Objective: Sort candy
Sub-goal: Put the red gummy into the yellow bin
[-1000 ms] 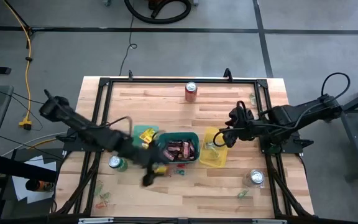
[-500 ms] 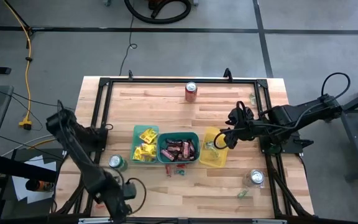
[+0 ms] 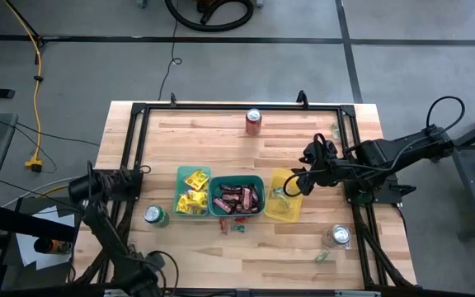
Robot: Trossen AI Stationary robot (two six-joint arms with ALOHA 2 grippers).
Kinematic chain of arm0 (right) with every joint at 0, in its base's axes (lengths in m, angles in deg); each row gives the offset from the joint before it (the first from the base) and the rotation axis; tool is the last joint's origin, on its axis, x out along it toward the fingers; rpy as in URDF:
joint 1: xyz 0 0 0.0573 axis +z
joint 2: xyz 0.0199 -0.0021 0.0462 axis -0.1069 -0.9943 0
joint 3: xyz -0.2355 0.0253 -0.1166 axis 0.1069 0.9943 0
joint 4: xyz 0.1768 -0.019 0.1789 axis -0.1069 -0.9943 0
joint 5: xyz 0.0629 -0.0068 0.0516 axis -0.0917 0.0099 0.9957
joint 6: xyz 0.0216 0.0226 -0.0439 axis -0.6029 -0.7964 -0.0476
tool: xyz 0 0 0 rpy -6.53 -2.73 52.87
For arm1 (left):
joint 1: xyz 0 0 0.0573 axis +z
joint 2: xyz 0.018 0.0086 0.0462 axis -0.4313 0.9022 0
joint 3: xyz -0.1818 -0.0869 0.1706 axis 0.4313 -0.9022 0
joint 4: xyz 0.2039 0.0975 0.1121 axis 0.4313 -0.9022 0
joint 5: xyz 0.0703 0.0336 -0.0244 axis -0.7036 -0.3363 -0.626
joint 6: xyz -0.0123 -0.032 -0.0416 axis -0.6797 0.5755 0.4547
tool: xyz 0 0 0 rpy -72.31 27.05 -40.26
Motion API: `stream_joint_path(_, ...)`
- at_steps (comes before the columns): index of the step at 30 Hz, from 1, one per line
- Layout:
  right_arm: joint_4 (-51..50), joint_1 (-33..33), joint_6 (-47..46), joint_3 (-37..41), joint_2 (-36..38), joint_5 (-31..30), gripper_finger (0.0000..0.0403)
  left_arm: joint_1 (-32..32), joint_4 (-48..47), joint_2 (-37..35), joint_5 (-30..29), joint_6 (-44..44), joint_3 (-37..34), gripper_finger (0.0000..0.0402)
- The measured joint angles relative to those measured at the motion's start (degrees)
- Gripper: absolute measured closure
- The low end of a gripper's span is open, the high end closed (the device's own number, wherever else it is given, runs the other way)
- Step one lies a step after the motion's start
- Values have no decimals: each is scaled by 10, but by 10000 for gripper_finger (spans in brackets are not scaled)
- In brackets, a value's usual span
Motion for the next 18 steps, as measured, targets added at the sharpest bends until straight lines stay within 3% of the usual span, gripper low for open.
stream_joint_path(5,4,0,0,0,0,0,190,-6,-26,13,-53,-9,0,177)
stream_joint_path(12,4,0,-15,0,0,0,190,-6,2,35,-52,-14,0,180)
stream_joint_path(18,4,0,-15,0,0,0,190,-8,1,46,-51,-15,0,215)
